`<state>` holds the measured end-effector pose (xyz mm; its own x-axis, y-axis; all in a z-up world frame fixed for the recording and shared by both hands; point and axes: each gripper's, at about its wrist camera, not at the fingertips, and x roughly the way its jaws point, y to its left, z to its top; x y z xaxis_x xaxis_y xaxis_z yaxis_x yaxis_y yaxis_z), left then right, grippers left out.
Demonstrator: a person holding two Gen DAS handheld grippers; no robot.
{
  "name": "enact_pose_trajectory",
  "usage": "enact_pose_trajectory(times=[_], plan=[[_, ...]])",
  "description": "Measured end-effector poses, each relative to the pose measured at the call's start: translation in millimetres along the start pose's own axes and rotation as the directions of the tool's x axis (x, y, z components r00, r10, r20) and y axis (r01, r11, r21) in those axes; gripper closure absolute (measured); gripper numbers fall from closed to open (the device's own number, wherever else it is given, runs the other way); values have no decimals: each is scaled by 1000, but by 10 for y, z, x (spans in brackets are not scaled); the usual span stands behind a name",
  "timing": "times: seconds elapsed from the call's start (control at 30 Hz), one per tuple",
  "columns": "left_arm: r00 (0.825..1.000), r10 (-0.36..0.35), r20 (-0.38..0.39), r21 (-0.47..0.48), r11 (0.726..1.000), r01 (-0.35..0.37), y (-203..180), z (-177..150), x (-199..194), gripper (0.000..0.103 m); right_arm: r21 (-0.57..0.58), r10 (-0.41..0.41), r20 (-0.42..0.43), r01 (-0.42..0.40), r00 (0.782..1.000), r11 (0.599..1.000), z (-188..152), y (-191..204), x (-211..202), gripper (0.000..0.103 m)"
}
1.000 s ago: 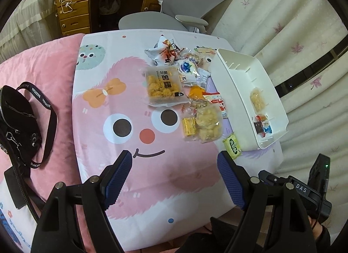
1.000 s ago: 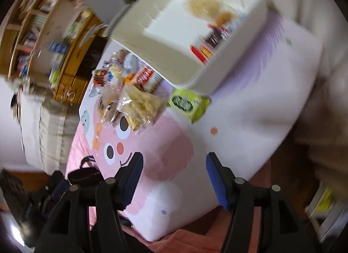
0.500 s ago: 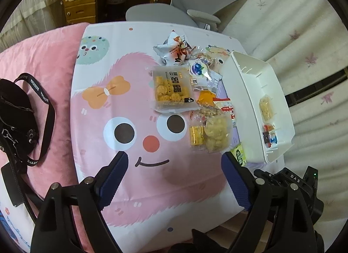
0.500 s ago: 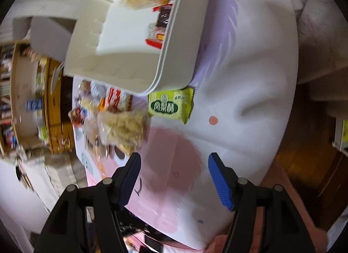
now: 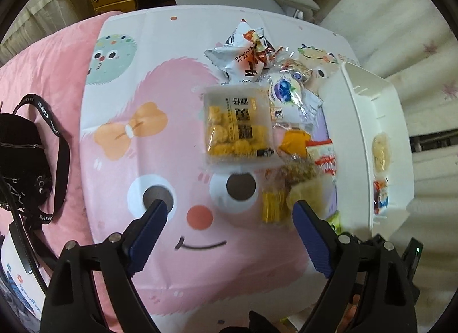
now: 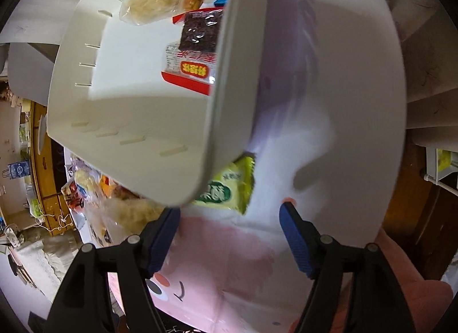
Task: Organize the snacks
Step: 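Withdraw both grippers from the tray back toward the snacks, then grasp the yellow puff bag with left gripper while right grasps green snack packet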
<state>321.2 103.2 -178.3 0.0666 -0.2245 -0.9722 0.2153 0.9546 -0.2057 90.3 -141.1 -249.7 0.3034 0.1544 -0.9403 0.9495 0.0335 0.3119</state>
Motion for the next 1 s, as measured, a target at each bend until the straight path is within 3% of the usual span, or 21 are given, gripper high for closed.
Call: enact_pose_trajectory(times=[0.47,1.0], plan=[[998,4,-59,-126,992,-11,-32,487,712,11,-23,-116,-7,116,993,993,199,205,202,31],[994,70,-87,-145,986,-82,-121,670,1109,10,-114,-235,-15,232,972,966,315,466,295,31]])
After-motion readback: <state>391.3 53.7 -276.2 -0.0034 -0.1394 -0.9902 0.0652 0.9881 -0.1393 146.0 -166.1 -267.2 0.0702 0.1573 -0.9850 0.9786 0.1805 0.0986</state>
